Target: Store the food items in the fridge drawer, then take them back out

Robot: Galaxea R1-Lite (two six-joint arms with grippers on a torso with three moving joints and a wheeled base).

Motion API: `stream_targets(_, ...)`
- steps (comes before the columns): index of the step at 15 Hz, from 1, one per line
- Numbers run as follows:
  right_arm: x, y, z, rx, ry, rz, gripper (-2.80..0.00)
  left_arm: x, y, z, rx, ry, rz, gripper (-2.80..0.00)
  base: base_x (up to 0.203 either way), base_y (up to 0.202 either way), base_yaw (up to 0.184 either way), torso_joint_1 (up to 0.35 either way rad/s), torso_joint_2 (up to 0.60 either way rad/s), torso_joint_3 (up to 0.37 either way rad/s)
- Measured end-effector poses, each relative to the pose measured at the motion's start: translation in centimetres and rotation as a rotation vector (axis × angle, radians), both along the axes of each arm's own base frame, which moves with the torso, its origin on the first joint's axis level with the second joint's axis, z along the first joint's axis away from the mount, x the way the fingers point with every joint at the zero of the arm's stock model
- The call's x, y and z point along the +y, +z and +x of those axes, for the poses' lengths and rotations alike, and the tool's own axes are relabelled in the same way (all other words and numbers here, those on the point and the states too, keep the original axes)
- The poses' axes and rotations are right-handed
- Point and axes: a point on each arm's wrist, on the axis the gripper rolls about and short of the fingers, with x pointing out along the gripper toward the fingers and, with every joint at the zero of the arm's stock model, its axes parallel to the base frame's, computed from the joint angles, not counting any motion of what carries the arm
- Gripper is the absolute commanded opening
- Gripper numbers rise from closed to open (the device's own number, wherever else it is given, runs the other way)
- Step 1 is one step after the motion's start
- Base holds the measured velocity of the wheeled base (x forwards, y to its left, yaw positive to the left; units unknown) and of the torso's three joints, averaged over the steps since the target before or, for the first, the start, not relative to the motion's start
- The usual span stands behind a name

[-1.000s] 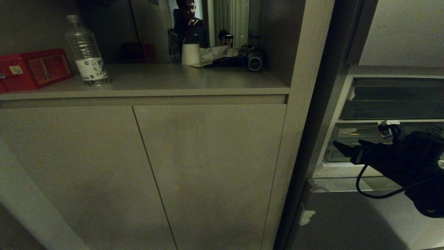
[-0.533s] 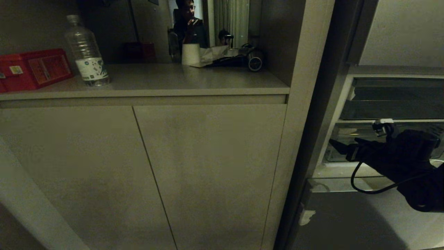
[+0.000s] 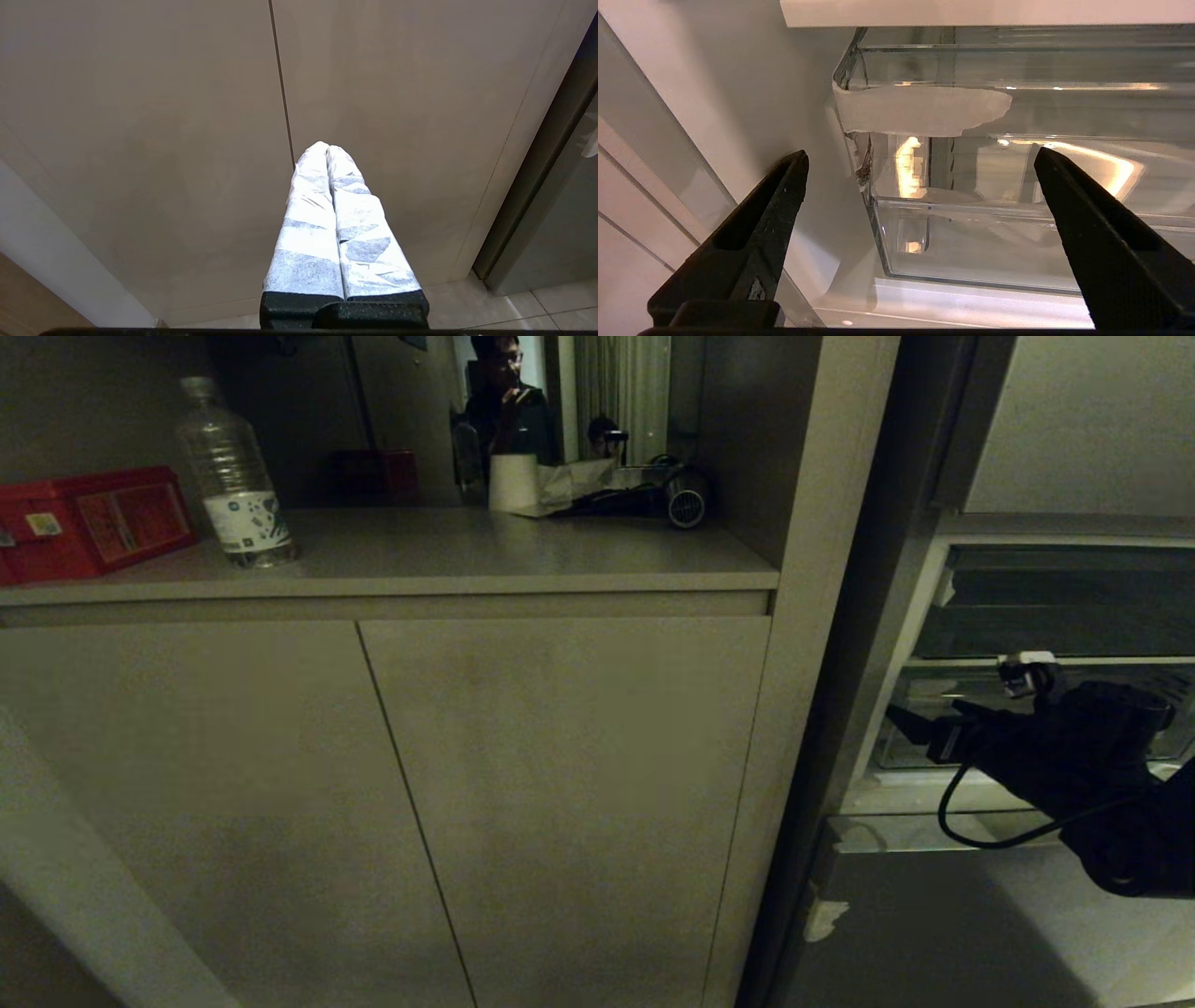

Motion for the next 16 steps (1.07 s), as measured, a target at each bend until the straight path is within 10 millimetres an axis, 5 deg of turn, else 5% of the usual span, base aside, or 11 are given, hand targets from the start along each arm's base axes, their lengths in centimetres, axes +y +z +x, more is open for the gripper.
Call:
stream_targets(13, 0.12, -0.24, -0.3, 0.016, 0.0, -0.001, 0.0, 0.0, 0.0, 0.0, 0.0, 0.0, 0.0, -2.8, 0.0, 0.0, 0.0, 0.0, 0.0, 0.0)
stream_targets(14, 0.24, -0.22, -0.25, 0.014, 0.002, -0.001, -2.8, 0.0, 0.0, 0.0, 0.0, 0.0, 0.0, -2.8, 0.0, 0.0, 0.0, 0.0, 0.0, 0.0)
stream_targets(16, 0.46, -0.2, -0.18, 0.013, 0.007, -0.001, -2.8, 0.0, 0.0, 0.0, 0.0, 0.0, 0.0, -2.8, 0.0, 0.0, 0.0, 0.0, 0.0, 0.0)
